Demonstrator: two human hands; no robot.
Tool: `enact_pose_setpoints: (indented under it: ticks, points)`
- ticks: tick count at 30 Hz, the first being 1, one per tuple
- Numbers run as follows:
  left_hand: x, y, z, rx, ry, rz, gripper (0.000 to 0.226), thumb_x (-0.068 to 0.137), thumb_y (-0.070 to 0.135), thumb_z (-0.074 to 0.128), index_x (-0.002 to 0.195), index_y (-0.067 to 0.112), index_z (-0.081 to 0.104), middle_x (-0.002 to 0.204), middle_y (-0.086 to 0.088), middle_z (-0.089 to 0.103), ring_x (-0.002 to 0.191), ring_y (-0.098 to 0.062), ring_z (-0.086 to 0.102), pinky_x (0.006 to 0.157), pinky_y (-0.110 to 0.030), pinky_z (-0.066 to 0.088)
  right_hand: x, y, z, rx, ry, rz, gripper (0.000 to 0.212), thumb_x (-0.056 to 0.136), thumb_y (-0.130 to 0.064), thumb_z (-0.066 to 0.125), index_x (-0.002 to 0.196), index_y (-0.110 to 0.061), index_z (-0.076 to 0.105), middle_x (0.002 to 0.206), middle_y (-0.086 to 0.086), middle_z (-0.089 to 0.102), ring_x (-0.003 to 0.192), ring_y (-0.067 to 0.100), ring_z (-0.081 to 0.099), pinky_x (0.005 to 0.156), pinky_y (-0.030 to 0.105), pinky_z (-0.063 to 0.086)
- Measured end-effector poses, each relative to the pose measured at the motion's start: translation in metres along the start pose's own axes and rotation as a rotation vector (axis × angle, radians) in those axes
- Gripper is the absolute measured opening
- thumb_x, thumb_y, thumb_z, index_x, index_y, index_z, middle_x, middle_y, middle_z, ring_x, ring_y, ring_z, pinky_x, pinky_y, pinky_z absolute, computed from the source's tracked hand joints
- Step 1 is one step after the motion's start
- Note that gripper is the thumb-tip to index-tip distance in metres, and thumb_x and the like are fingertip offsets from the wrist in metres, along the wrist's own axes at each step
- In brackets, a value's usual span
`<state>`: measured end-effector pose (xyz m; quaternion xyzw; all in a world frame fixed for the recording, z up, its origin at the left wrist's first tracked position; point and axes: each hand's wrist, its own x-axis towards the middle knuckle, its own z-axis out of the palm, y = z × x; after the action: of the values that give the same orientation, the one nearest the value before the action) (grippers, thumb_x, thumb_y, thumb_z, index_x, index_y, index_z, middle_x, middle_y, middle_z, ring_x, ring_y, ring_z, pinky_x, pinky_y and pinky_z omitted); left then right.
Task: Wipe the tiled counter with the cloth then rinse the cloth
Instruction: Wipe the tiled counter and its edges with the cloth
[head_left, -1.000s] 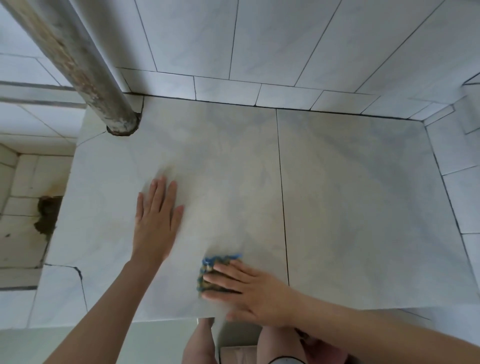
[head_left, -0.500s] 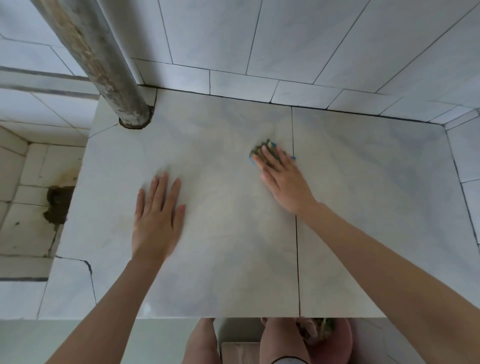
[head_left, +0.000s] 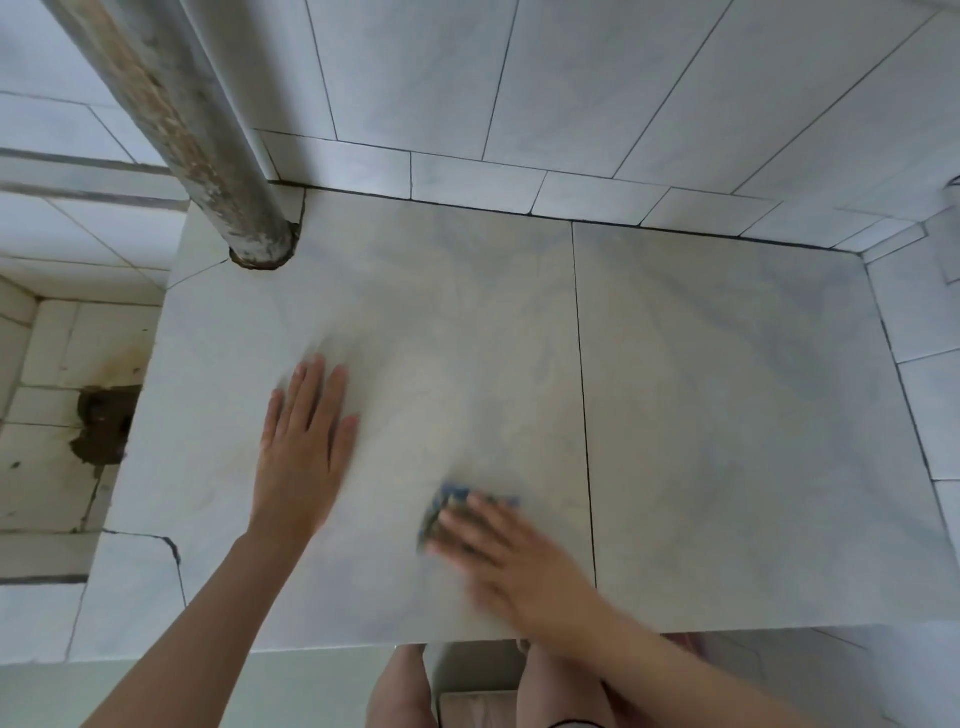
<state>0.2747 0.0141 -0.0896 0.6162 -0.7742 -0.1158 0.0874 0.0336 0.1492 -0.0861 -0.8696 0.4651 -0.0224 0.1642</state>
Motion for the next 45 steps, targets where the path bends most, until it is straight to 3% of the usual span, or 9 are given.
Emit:
enact_pose_setpoints:
  ticks: [8,11,17,23,27,34,38,41,45]
  points:
    - [-0.008,-0.053,-0.016,0.056,0.016,-0.15,0.06,0.096,0.043,0.018,0.148,0.013,0.023,0.156,-0.01,0.018,0.145,-0.019,0.007,0.119,-0.038,0.002,0.134,0.151,-0.041,-0.131,0.069,0.541,0.061,0.095,-0.043,-0.02,0.148,-0.02,0.001,0.157,0.006,0.012,0.145,0.03,0.003,0.115,0.048,0.012]
    - [-0.012,-0.059,-0.017,0.04,0.037,-0.169,0.059,0.097,0.041,0.019,0.148,0.013,0.021,0.156,-0.01,0.016,0.146,-0.019,0.006,0.119,-0.036,0.002,0.164,0.141,-0.048,-0.07,0.155,0.643,0.069,0.094,-0.05,-0.011,0.148,-0.021,0.019,0.156,0.008,0.017,0.144,0.036,0.008,0.117,0.048,0.012]
    - [-0.011,-0.062,-0.017,0.014,0.045,-0.171,0.057,0.096,0.039,0.025,0.147,0.013,0.025,0.156,-0.01,0.019,0.145,-0.02,0.009,0.119,-0.036,0.003,0.146,0.019,-0.009,-0.11,0.179,-0.003,0.051,0.099,-0.041,0.033,0.145,-0.017,0.033,0.152,0.009,0.029,0.142,0.035,0.018,0.114,0.048,0.022]
    - [-0.01,-0.064,-0.019,0.014,0.04,-0.16,0.056,0.097,0.038,0.025,0.147,0.013,0.027,0.155,-0.01,0.021,0.145,-0.019,0.01,0.119,-0.036,0.005,0.121,-0.007,-0.012,-0.073,-0.011,-0.321,0.049,0.099,-0.045,0.029,0.146,-0.028,0.03,0.154,-0.004,0.026,0.145,0.021,0.014,0.118,0.036,0.015]
    - [-0.01,-0.061,-0.018,0.042,0.026,-0.181,0.056,0.097,0.038,0.022,0.148,0.013,0.024,0.156,-0.008,0.018,0.146,-0.018,0.007,0.119,-0.036,0.003,0.171,0.096,-0.032,-0.17,0.087,0.102,0.05,0.102,-0.034,0.019,0.144,-0.012,0.032,0.151,0.01,0.032,0.14,0.032,0.026,0.114,0.046,0.021]
    - [-0.009,-0.057,-0.017,0.056,0.021,-0.214,0.055,0.097,0.037,0.02,0.148,0.015,0.02,0.157,-0.006,0.015,0.146,-0.015,0.004,0.119,-0.035,0.002,0.251,0.13,-0.069,0.095,0.287,1.035,0.054,0.102,-0.04,0.016,0.15,-0.019,0.005,0.158,0.005,-0.003,0.145,0.03,-0.006,0.117,0.039,-0.007]
    - [-0.009,-0.058,-0.016,0.044,0.034,-0.22,0.055,0.097,0.036,0.022,0.148,0.014,0.022,0.156,-0.006,0.017,0.145,-0.016,0.007,0.119,-0.035,0.003,0.309,0.057,-0.048,0.051,0.303,0.673,0.062,0.093,-0.039,0.006,0.148,-0.015,0.023,0.156,0.009,0.018,0.144,0.033,0.009,0.117,0.04,0.001]
    - [-0.009,-0.059,-0.016,0.041,0.051,-0.218,0.054,0.097,0.034,0.024,0.147,0.014,0.025,0.155,-0.007,0.02,0.145,-0.017,0.011,0.119,-0.037,0.006,0.32,0.011,-0.041,0.051,0.204,0.444,0.053,0.097,-0.029,0.023,0.149,-0.018,0.02,0.157,0.003,0.015,0.145,0.026,0.007,0.117,0.037,0.001]
    - [-0.009,-0.059,-0.016,0.041,0.045,-0.222,0.054,0.097,0.035,0.024,0.147,0.015,0.025,0.156,-0.006,0.019,0.145,-0.016,0.009,0.119,-0.036,0.006,0.305,0.057,-0.051,-0.004,0.189,0.368,0.052,0.1,-0.024,0.029,0.15,-0.02,0.015,0.157,0.001,0.013,0.146,0.023,0.008,0.118,0.034,0.006]
